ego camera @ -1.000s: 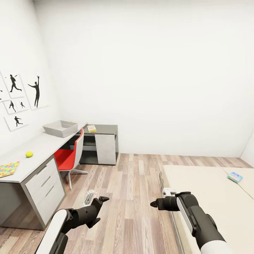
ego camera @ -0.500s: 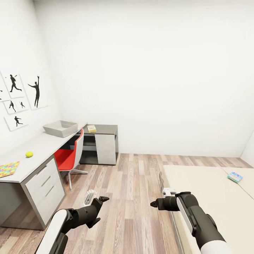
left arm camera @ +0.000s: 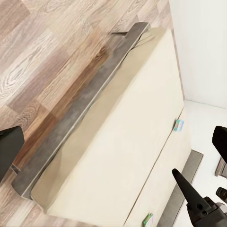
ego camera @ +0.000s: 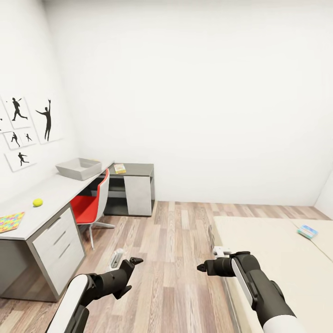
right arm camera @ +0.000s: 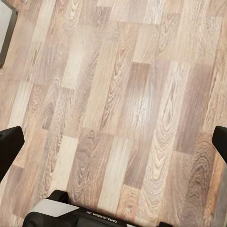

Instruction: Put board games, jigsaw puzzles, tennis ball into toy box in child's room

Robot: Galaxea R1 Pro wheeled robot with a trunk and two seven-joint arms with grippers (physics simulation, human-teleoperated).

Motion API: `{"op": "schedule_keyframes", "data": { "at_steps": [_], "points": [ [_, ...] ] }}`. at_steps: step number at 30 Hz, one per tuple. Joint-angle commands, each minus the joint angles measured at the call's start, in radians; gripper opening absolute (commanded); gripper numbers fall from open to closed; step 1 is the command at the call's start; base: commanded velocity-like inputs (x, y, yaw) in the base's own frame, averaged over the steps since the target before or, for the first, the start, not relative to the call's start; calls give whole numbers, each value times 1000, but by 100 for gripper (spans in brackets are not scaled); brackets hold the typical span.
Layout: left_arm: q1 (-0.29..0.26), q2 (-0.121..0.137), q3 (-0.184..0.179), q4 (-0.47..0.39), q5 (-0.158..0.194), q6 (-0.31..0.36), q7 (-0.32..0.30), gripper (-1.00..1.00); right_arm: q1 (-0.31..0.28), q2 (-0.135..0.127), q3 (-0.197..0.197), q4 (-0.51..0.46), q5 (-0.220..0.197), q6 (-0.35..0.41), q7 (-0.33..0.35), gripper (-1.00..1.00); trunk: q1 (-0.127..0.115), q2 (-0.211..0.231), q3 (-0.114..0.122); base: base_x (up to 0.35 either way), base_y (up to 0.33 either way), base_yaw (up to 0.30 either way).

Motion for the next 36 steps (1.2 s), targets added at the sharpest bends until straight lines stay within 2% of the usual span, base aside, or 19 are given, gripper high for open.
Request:
{"op": "schedule_keyframes", "data": {
  "at_steps": [1,13,36],
  "points": [
    [0,-1,3,-1,11,2,11,100,0,-1,1,-1,2,4,2,100,0,-1,0,0,0,-111],
    [0,-1,3,0,11,2,10,100,0,-1,1,-1,1,4,2,100,0,-1,0,0,0,-108],
    [0,-1,3,0,11,2,10,100,0,-1,1,-1,1,4,2,100,0,-1,0,0,0,-15]
  ]
}}
